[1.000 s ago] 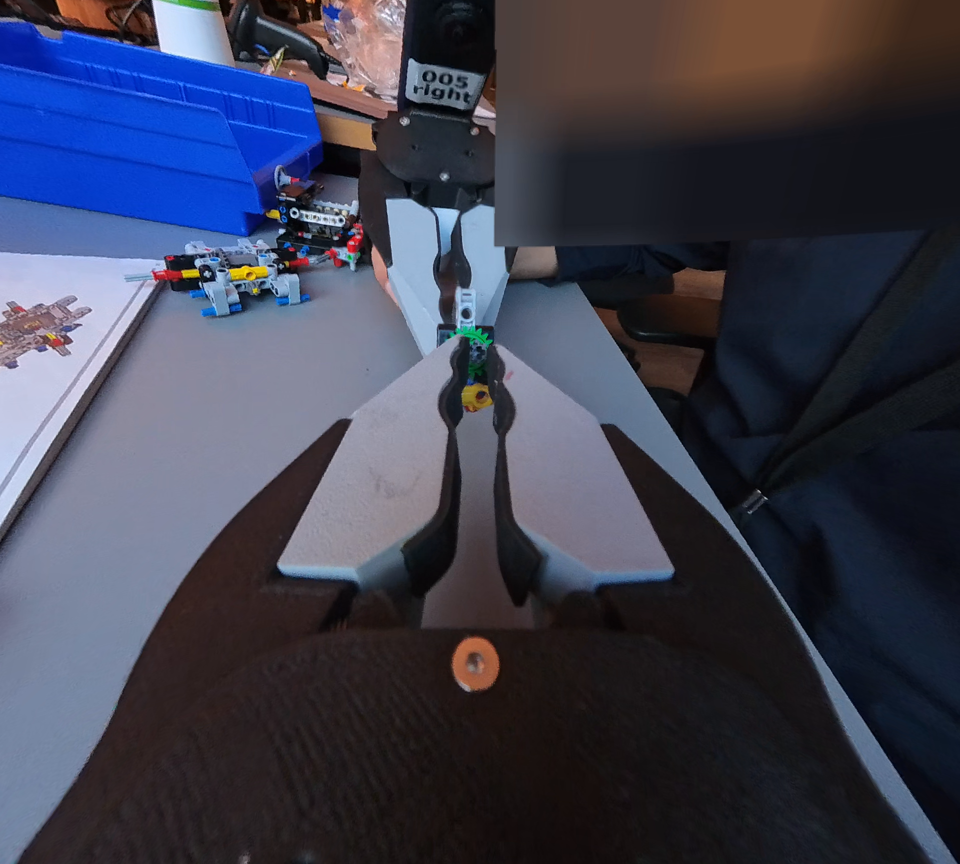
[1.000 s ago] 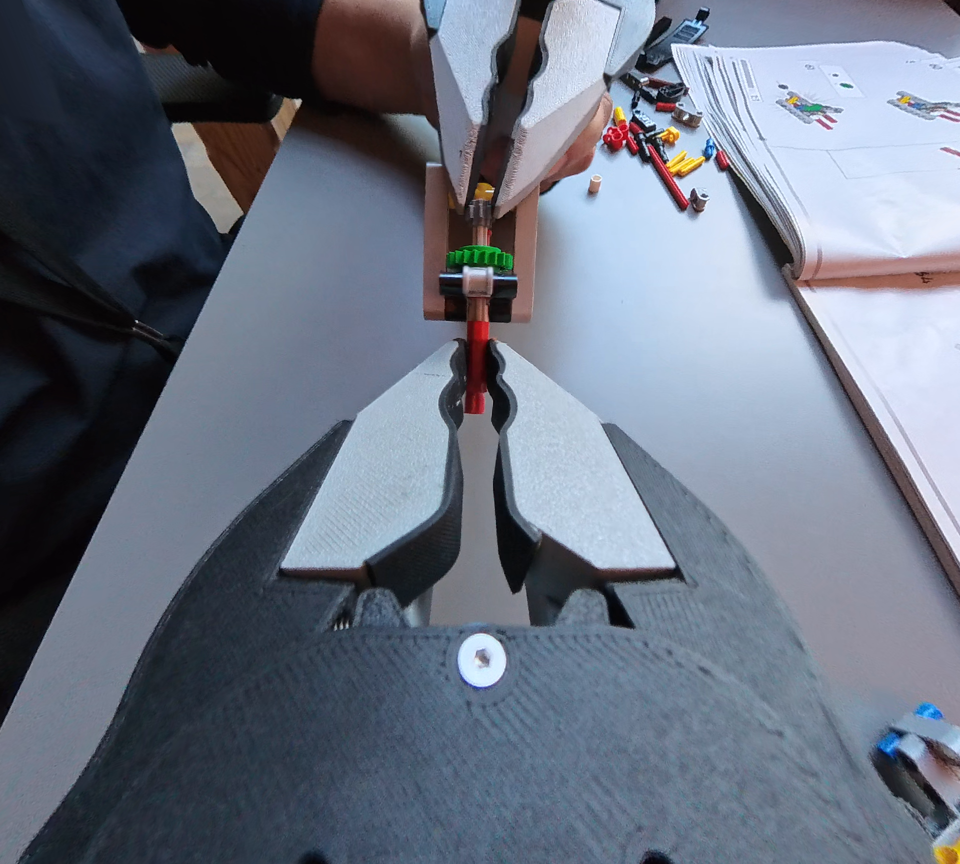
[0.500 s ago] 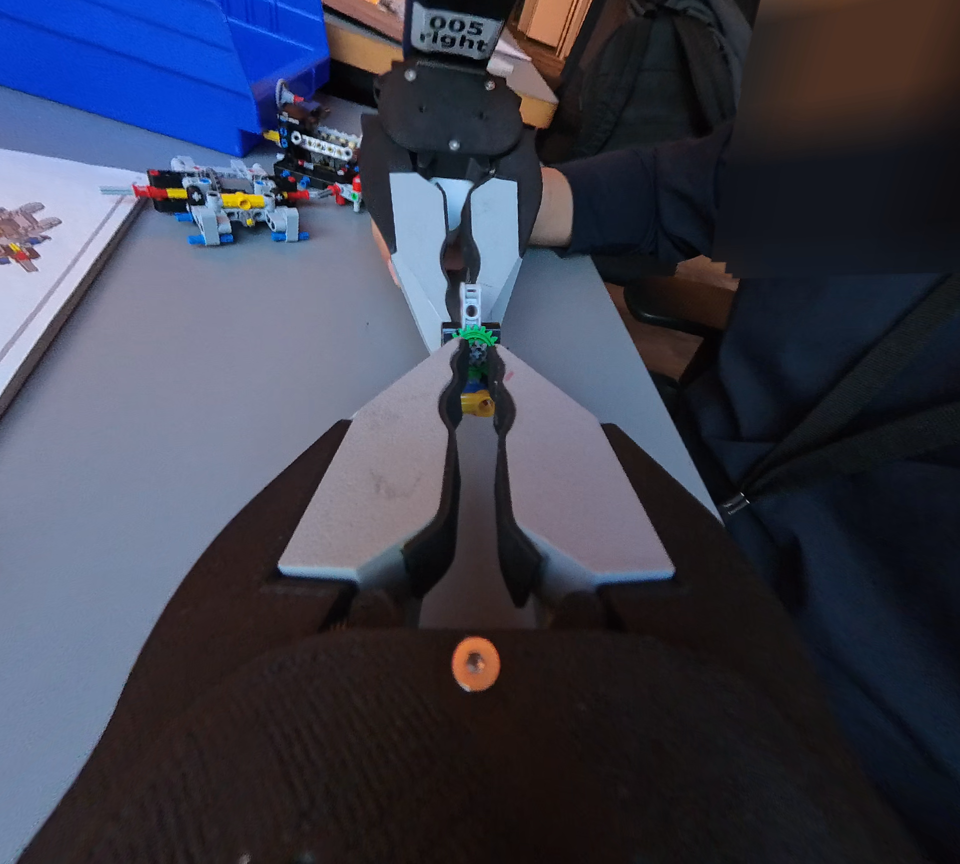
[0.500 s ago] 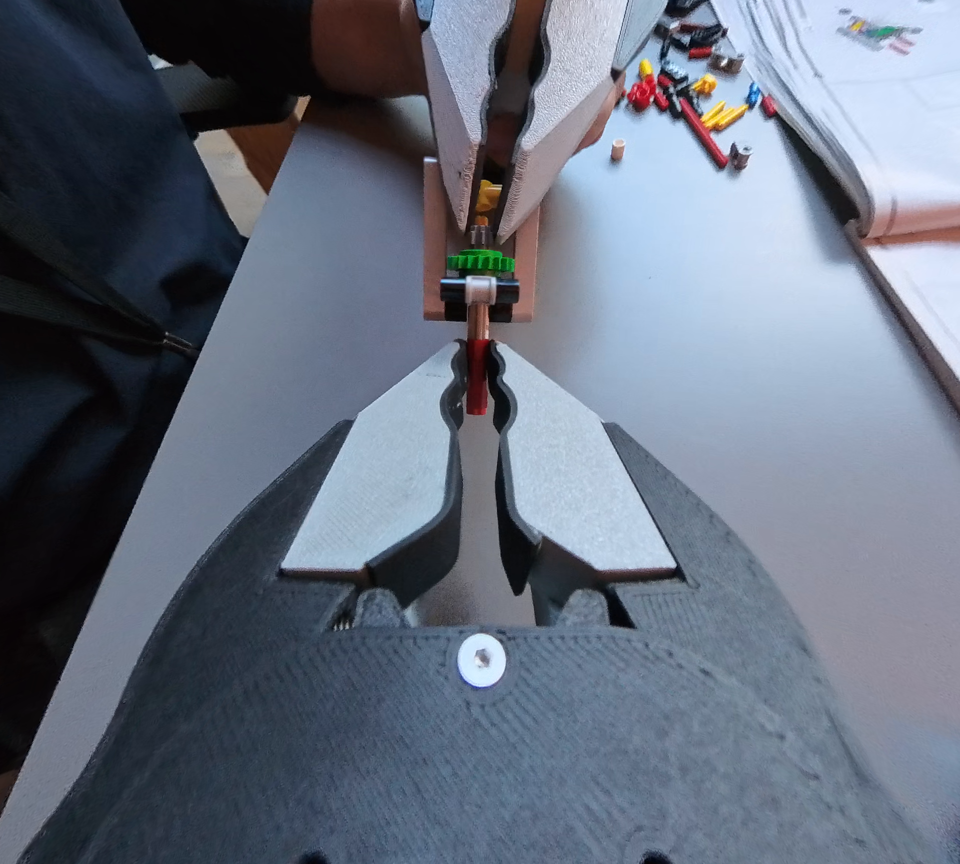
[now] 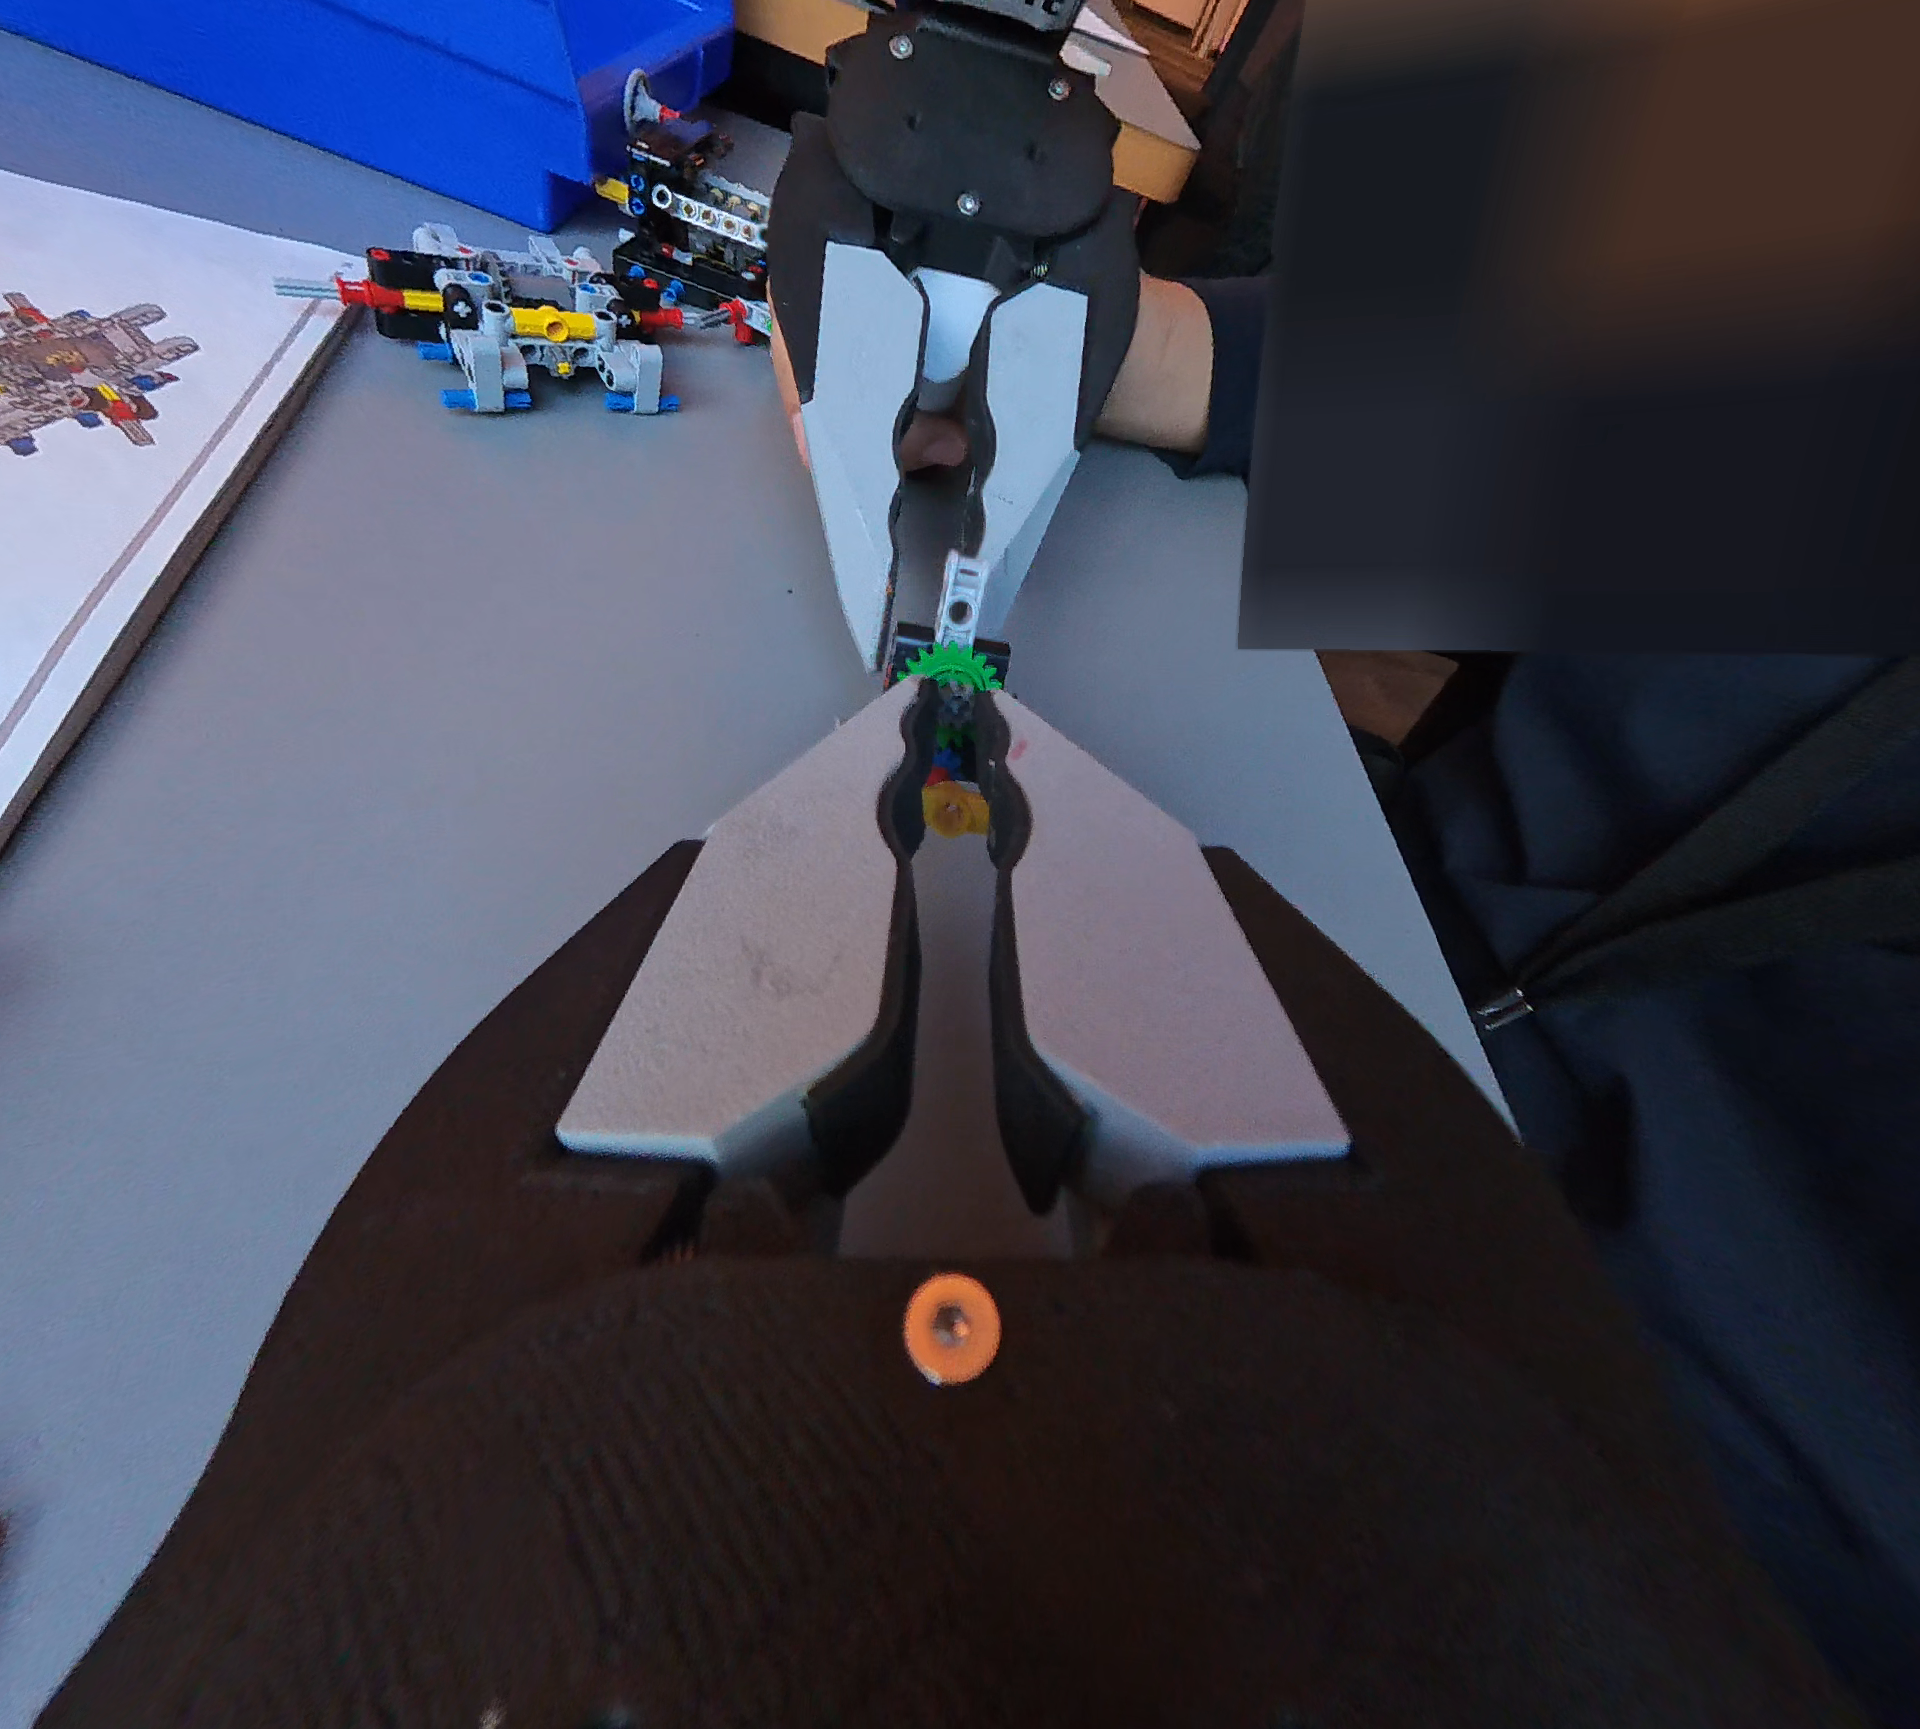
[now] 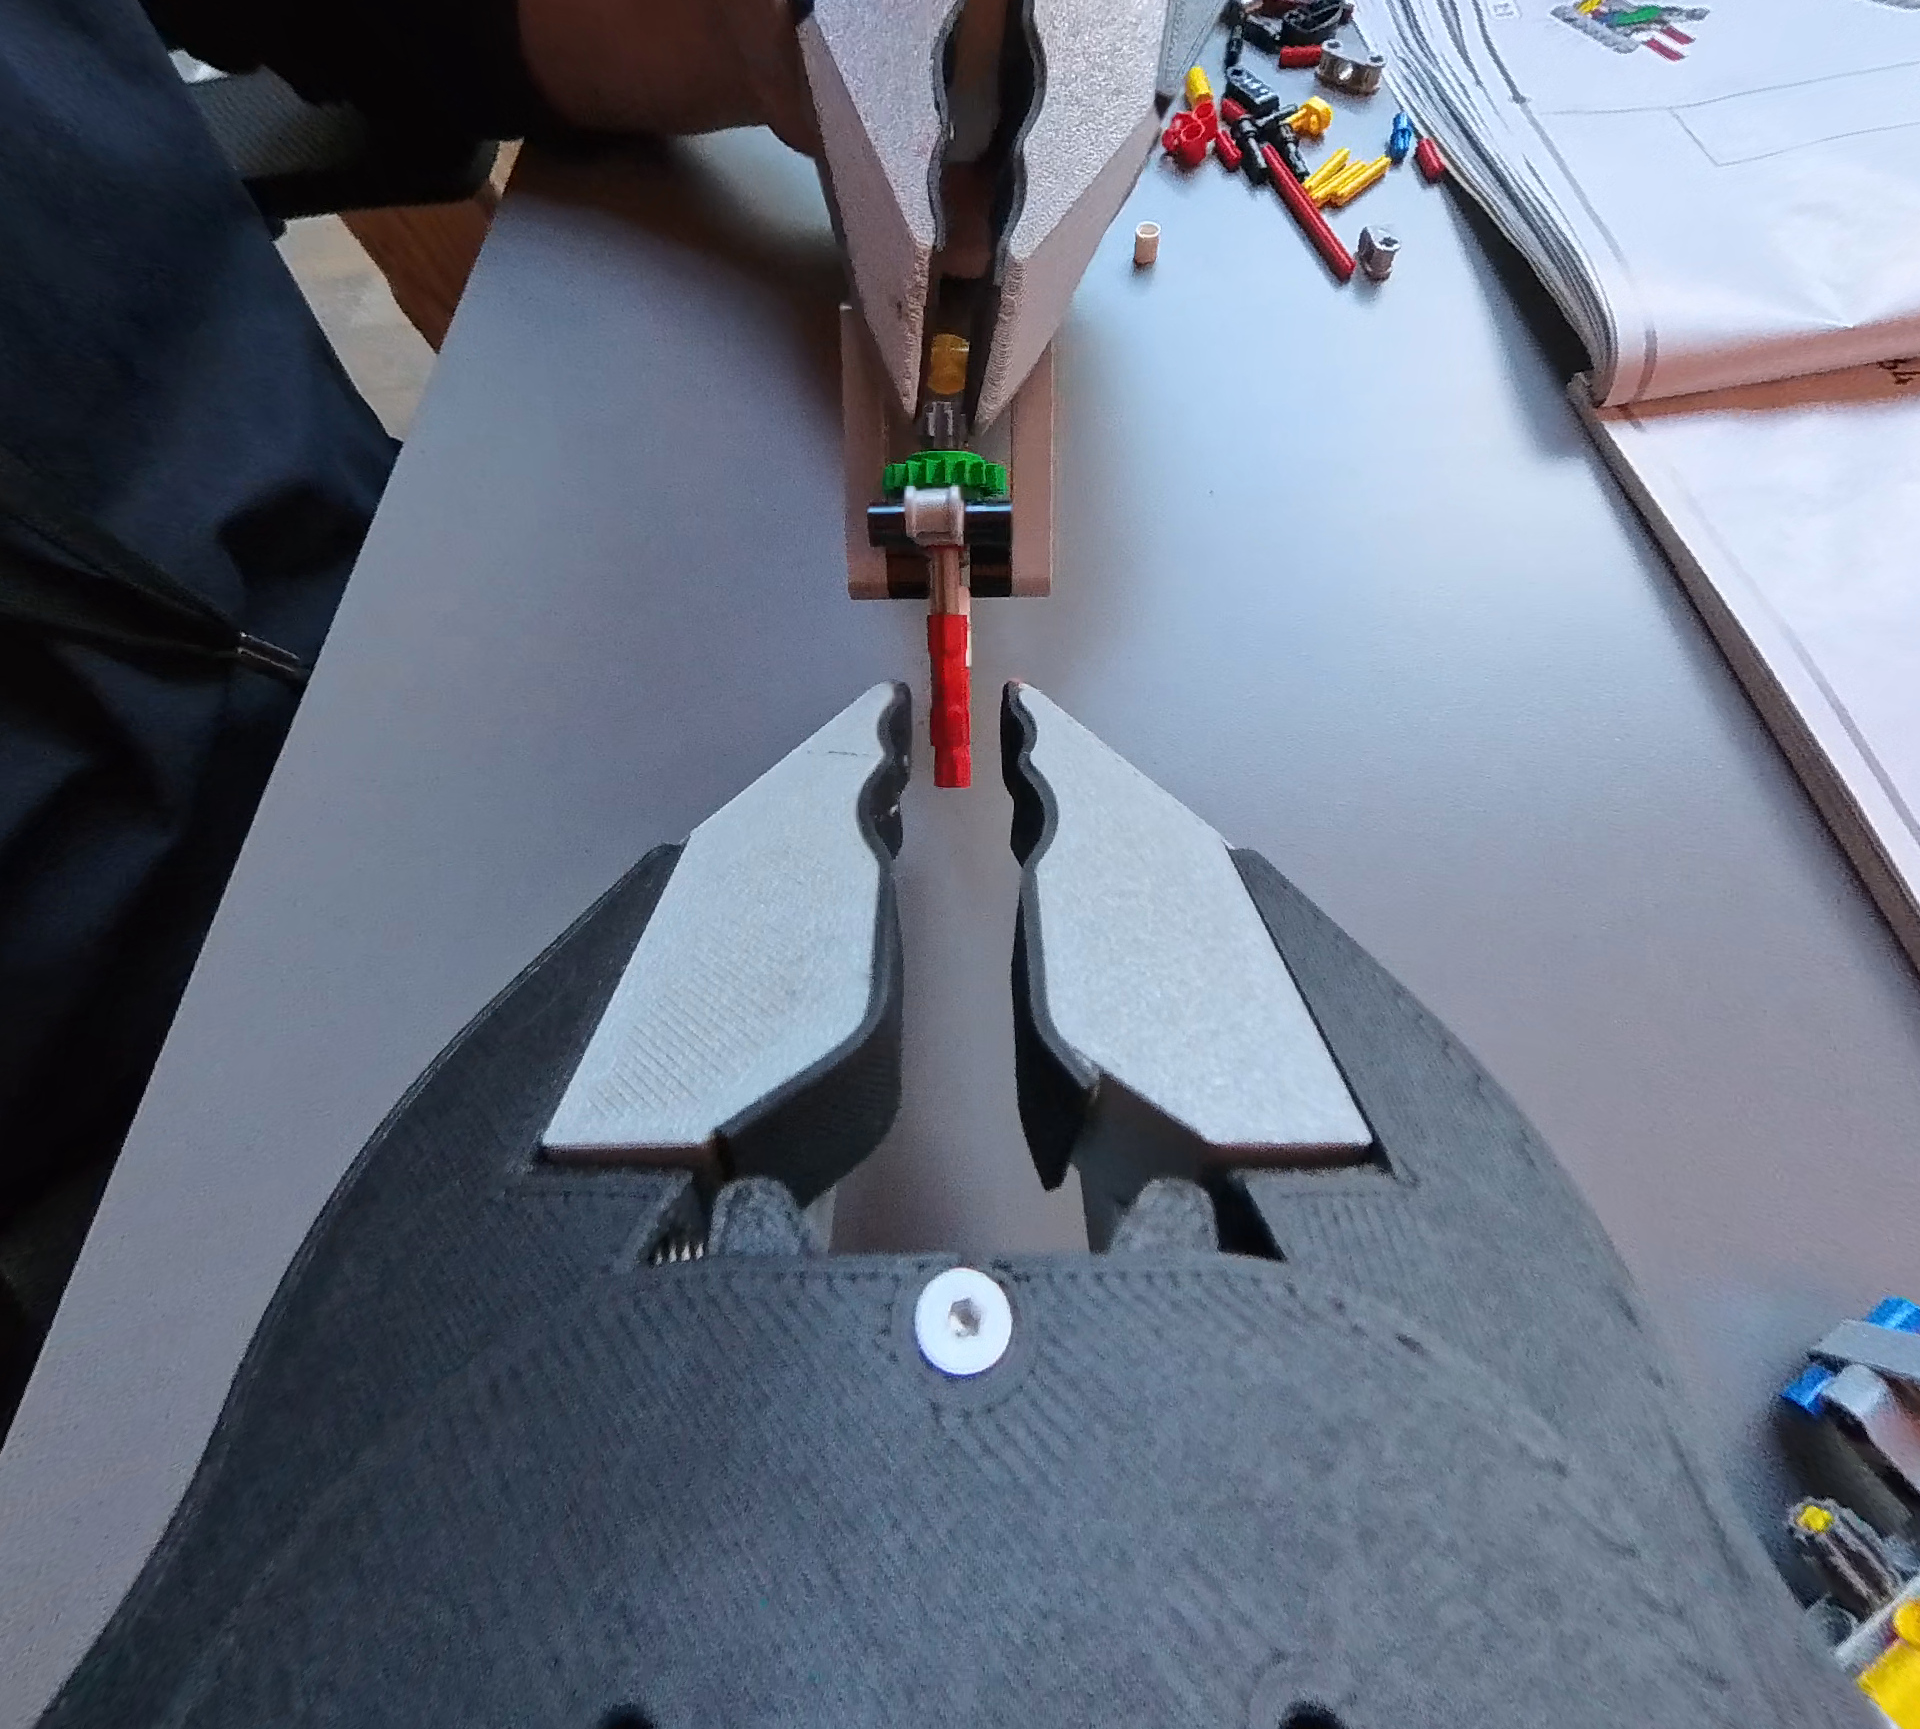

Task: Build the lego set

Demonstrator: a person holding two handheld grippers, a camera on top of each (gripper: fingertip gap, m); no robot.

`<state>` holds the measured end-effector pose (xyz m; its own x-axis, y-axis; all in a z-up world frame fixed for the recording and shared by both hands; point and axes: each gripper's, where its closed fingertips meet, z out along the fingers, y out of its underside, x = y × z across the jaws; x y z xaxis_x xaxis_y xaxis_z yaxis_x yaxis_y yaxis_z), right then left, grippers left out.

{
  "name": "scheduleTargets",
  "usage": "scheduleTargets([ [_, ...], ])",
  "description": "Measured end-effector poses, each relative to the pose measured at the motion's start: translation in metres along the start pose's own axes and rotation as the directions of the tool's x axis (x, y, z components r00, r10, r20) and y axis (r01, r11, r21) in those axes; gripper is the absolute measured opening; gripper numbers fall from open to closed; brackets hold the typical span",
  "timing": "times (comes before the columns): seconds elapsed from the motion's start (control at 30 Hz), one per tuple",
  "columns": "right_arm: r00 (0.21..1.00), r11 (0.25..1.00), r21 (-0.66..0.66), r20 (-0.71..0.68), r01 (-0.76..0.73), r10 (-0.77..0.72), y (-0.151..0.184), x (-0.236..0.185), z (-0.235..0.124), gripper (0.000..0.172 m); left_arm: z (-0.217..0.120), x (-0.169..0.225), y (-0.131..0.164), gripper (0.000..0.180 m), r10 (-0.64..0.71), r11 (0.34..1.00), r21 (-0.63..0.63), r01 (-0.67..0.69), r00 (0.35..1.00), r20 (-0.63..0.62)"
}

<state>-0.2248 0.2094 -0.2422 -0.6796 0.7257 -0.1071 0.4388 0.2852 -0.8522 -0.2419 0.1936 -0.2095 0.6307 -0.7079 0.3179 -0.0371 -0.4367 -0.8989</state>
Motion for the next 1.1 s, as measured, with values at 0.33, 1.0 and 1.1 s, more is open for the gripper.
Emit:
scheduleTargets([
  [0.33,1.0,1.0,-0.015,-0.004,-0.021,0.021,0.005,0.004,-0.003,0.01,-0.01,-0.005,-0.003,0.002,-0.013,0.999,0.034,0.013,1.0,0.009],
  [1.0,0.999,0.998,-0.065,-0.043,-0.014,0.012,0.002,0.001,0.012,0.002,-0.011,-0.002,0.0,0.003,-0.038,0.999,0.02,0.038,0.999,-0.017],
  [1.1,0.997,0.996,-0.093,-0.07,0.005,-0.011,0.005,0.001,0.016,0.002,-0.01,-0.002,0.002,0.003,-0.056,0.998,0.009,0.056,0.998,-0.014],
])
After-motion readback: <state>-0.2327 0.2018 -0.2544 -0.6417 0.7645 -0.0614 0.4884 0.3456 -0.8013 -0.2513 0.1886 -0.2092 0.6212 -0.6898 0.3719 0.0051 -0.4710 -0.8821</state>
